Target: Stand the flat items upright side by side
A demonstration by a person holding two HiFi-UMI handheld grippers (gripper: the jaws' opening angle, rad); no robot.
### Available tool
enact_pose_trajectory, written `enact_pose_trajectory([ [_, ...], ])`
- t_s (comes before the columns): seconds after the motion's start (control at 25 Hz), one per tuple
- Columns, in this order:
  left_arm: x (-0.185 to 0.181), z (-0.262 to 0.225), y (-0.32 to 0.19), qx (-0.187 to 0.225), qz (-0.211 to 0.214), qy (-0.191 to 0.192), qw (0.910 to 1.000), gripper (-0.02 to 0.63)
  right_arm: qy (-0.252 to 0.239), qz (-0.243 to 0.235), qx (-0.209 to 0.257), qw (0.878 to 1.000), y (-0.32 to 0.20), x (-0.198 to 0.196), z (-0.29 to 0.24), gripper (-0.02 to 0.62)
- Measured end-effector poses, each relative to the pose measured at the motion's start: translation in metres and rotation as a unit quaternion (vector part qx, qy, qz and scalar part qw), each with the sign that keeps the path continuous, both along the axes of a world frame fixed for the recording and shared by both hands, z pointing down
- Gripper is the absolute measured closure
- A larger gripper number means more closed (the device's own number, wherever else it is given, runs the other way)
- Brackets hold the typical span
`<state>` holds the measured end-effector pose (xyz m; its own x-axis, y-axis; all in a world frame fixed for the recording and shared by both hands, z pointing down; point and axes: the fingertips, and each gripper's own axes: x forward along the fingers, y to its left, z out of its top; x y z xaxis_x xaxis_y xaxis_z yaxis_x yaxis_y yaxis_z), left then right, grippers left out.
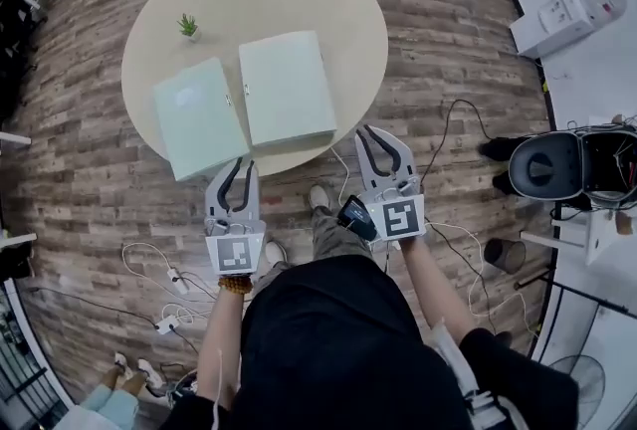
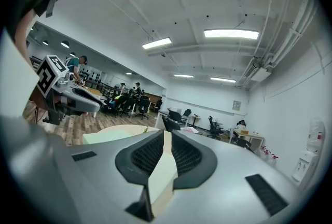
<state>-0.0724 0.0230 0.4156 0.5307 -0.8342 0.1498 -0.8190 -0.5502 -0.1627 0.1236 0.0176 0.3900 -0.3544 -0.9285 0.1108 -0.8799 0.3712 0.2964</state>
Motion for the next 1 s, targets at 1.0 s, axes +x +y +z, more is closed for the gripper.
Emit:
enact_pose_trajectory([
  [1.0, 0.019, 0.063, -0.041, -0.063, -0.059, -0.012, 0.9962, 0.456, -0.016, -0.093, -0.068, 0.993, -0.073, 0.026, 0.055, 0.52],
])
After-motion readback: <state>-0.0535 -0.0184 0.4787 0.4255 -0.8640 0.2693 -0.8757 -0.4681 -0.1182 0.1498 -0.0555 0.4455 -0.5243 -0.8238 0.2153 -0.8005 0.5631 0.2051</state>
